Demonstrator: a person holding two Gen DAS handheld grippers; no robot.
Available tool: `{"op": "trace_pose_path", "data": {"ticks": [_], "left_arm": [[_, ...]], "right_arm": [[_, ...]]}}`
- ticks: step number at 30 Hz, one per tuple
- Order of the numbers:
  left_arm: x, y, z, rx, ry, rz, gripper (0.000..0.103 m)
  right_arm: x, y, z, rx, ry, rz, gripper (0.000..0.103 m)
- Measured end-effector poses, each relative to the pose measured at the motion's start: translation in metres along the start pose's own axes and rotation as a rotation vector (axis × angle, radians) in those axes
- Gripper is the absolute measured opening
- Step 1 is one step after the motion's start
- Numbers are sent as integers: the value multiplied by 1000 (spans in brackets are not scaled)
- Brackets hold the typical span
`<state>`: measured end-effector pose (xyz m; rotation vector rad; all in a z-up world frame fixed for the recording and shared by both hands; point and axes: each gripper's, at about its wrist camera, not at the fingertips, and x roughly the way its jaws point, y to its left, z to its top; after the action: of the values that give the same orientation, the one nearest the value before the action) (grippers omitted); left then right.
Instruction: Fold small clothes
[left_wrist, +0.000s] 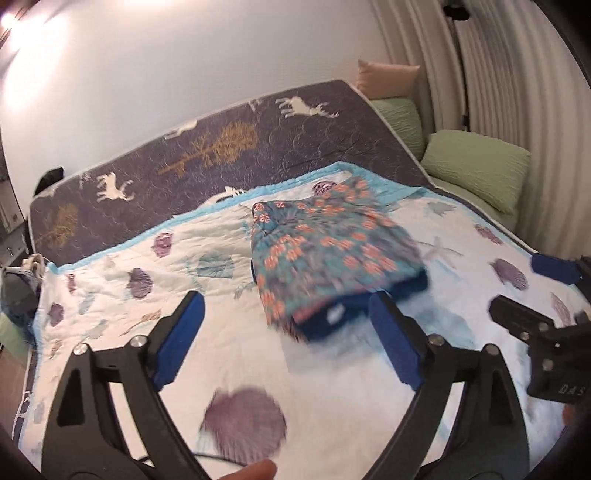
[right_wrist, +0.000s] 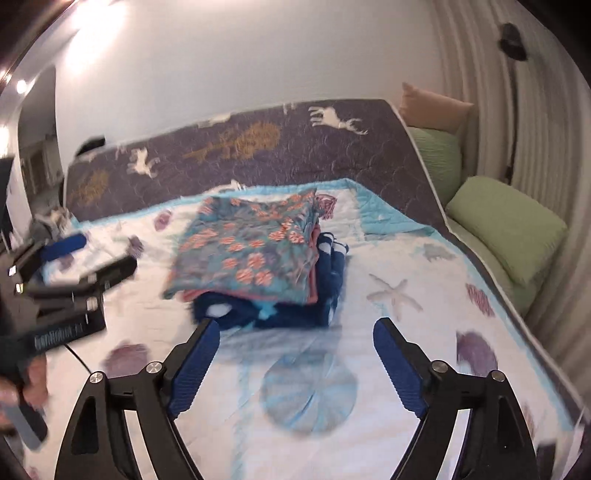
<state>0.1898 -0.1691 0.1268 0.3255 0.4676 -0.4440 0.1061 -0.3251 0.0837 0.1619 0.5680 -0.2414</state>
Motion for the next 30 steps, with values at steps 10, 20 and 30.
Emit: {"op": "trace_pose_path", "data": {"ticks": [10,20,30], "left_arm": [[-106,0,-40,-74,41,50,97],[-155,-1,-76,-101,35,25,97],[-173,7,-92,-129,37,12,97]], "right_arm": [[-107,16,-41,58,-60,-25,88],[-164,41,-62,27,-95,-15,88],[-180,69,-71,-20,-109,-44,89]]}}
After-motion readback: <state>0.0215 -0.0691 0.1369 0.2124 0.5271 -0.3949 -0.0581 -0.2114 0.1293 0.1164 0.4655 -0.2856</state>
